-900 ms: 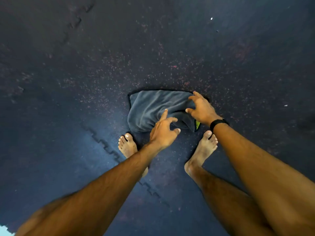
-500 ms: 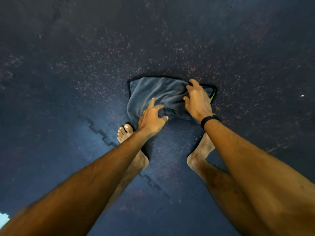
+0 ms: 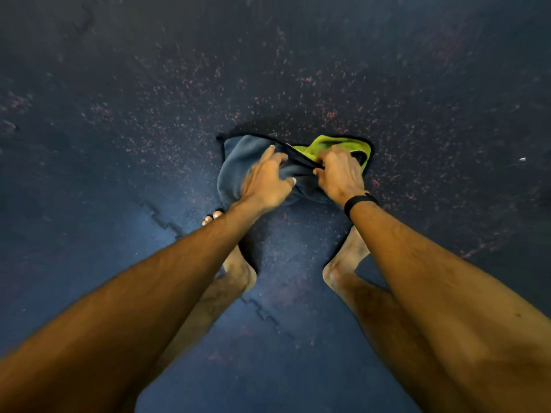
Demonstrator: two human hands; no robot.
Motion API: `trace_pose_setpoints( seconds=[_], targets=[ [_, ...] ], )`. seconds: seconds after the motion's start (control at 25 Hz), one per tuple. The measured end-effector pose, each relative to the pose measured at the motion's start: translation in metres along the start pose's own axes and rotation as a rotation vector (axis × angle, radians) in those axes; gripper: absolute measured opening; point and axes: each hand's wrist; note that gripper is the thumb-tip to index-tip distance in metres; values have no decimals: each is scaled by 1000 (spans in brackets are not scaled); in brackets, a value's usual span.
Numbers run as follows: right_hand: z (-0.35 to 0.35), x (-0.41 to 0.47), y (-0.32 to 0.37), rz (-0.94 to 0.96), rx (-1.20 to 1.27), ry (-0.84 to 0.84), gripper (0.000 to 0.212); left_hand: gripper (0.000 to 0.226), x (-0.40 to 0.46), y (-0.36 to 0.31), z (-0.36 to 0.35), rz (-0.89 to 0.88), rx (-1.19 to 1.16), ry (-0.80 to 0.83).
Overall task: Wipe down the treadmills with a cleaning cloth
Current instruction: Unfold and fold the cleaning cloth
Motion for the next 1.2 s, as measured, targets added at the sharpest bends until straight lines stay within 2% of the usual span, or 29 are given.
trace_pose_setpoints(
  seconds=[0.12, 0.24, 0.32, 0.44, 0.6, 0.84, 0.96, 1.2],
  targets=[
    [10, -27, 10, 63, -4, -37, 26, 73, -28, -7, 4, -27, 43, 27],
    [39, -85, 41, 176, 119, -97, 37, 85, -78, -20, 20, -117, 143, 141],
    [60, -129, 61, 234, 123, -61, 39, 76, -113, -31, 35, -172, 260, 151],
    [118, -196, 89, 271, 74, 3, 35, 40, -175, -61, 82, -166, 377, 147],
    [220, -253, 130, 318, -14, -7, 29, 33, -259, -107, 163, -88, 342, 48],
    [357, -333, 194, 300, -167, -106, 27, 48, -376, -158, 289, -212, 422, -117],
    [403, -367, 217, 335, -151, -171, 19, 44, -418, -142, 341, -153, 441, -173],
    [472, -401, 280, 355, -190, -205, 23, 35, -491, -88, 430, -123, 273, -372]
  ],
)
Point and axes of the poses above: each hand's wrist, its own x-axis towards the middle knuckle, its own z-axis out of the back of the hand, y = z × x
